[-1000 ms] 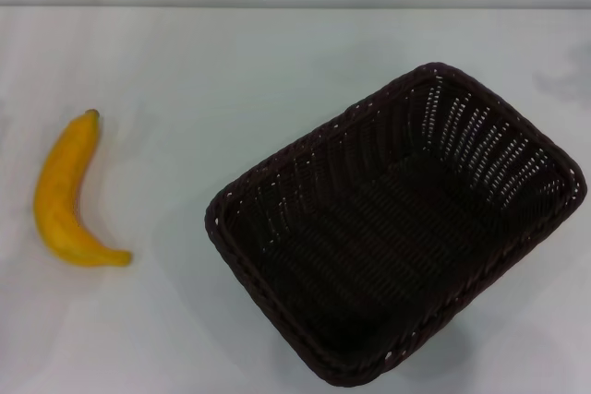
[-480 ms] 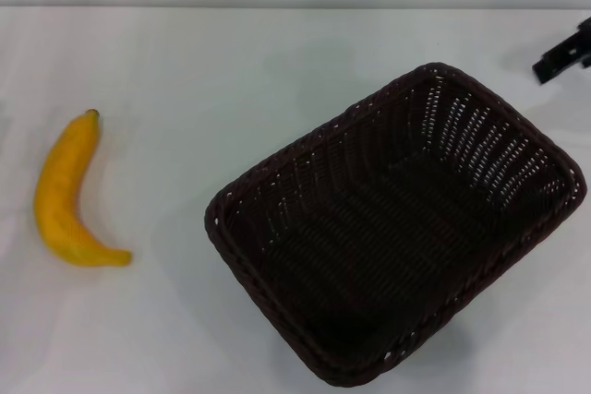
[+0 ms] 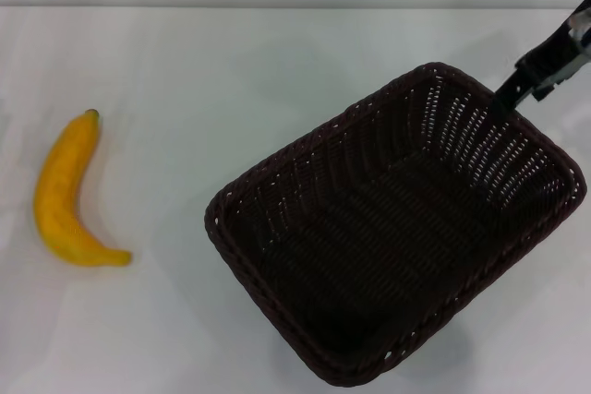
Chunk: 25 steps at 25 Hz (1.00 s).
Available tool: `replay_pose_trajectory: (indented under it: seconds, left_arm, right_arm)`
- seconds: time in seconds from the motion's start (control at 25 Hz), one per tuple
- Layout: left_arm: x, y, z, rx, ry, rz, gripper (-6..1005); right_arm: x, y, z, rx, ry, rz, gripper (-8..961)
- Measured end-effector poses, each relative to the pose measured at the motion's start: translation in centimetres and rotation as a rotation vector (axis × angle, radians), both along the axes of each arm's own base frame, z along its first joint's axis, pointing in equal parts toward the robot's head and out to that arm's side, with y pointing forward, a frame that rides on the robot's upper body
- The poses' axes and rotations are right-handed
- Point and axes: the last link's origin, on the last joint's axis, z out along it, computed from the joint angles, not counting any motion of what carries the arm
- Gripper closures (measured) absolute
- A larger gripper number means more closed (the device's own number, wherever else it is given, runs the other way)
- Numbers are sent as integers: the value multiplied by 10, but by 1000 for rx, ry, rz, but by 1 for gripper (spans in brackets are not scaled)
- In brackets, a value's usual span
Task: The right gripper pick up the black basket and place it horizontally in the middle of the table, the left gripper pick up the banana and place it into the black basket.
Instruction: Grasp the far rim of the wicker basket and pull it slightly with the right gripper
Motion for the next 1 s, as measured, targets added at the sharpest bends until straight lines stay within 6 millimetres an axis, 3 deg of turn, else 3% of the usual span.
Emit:
replay_pose_trajectory:
  seconds: [0.36, 0.76, 1.0]
  left_arm:
    - [1, 1, -2, 0, 9, 1, 140]
    - [-2, -1, -5, -7, 13, 19, 142]
    - [-3, -3, -4, -6, 12, 25, 142]
  right_arm:
    - [4, 4, -24, -31, -153, -15, 261]
    - [9, 6, -53, -110, -203, -35, 263]
    - [10, 10, -57, -87, -219, -17, 268]
